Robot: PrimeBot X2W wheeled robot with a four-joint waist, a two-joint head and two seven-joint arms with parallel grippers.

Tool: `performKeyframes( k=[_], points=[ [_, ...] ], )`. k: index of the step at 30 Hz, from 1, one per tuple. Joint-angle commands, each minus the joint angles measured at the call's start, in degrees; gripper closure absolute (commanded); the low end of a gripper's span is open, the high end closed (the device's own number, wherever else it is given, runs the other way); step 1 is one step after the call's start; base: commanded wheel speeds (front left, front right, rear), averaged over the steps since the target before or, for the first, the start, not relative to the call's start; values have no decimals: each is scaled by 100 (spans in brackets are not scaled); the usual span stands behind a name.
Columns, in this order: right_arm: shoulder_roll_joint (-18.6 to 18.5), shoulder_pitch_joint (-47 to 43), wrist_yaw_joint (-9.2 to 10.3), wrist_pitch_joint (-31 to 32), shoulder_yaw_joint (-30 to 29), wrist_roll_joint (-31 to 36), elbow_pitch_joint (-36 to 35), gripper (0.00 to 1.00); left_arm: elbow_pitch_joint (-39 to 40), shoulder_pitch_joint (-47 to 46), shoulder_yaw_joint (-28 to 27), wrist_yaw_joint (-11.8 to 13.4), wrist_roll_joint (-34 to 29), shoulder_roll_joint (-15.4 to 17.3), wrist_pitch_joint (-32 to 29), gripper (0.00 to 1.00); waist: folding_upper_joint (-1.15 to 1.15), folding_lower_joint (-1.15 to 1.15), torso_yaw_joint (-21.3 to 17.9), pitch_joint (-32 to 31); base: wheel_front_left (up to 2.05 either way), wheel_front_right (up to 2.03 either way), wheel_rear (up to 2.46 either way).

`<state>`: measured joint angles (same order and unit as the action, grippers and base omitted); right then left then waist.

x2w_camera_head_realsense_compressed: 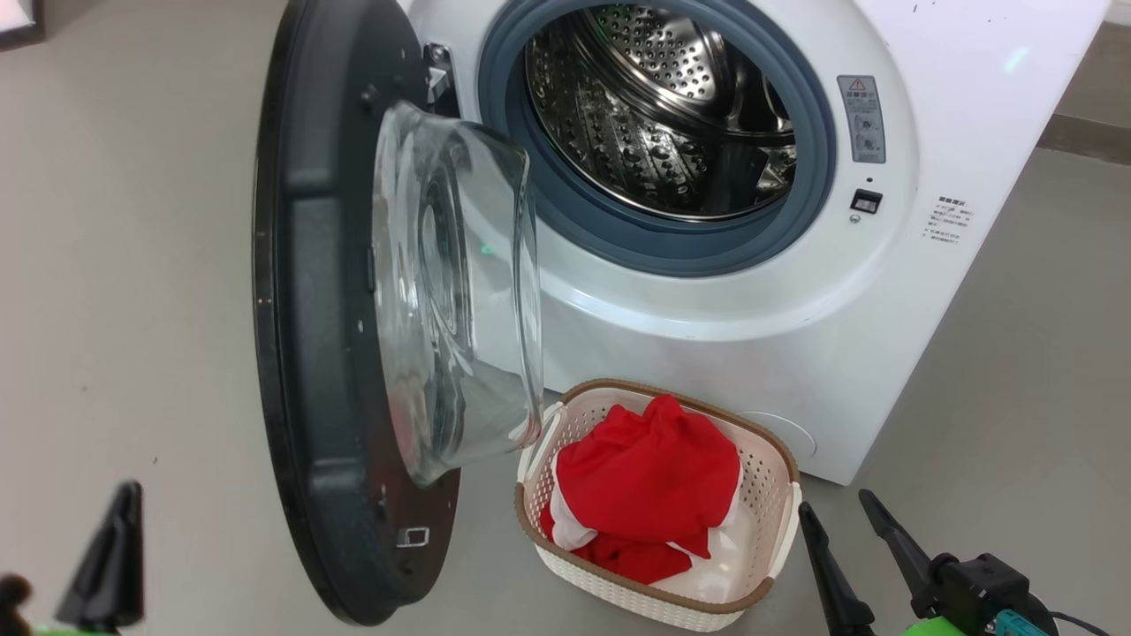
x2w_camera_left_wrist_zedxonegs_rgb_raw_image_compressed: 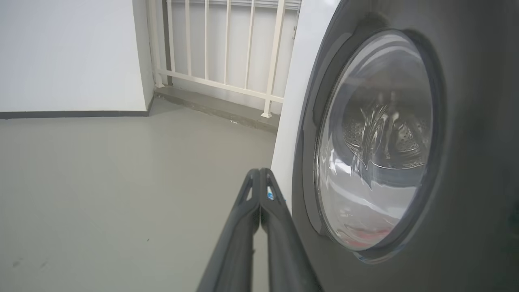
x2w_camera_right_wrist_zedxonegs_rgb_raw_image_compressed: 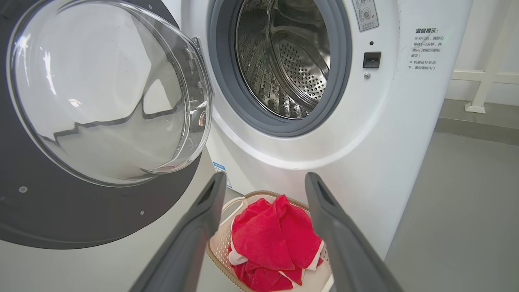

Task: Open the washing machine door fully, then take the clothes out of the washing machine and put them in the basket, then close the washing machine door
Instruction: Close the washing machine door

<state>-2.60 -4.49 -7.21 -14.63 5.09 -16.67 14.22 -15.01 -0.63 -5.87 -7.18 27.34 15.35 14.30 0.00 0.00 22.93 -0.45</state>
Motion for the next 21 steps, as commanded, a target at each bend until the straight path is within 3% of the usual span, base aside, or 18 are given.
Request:
performKeyframes(
  k=[1,7,9,10,12,16,21],
  points=[
    [-29,193,-28,-37,162,-19,-114,0,99,-360,-171,-31,201,307,70,100,0,0,-13,0,0,0,0],
    [-29,213,-28,-37,204,-44,-110,0,93,-855,324,-31,1738,1079,70,100,0,0,-57,45,0,0,0],
    [-29,226,-28,-37,213,-46,-108,0,97,-1039,602,-31,2485,1462,21,100,0,0,-82,71,0,0,0],
    [-29,235,-28,-37,215,-49,-108,0,157,-1204,837,-31,3174,1832,-130,100,0,0,-109,93,0,0,0],
    [-28,248,-28,-37,219,-46,-110,0,278,-1347,1032,-31,3804,2181,-320,100,0,0,-144,124,0,0,0],
    [-28,288,-28,-37,221,-36,-105,0,714,-1564,1327,-31,5065,2672,-929,100,0,0,-202,180,0,0,0],
    [-28,330,-28,-37,232,-42,-111,0,1073,-1702,1421,-31,6040,3077,-1585,100,0,0,-282,253,0,0,0]
  ],
)
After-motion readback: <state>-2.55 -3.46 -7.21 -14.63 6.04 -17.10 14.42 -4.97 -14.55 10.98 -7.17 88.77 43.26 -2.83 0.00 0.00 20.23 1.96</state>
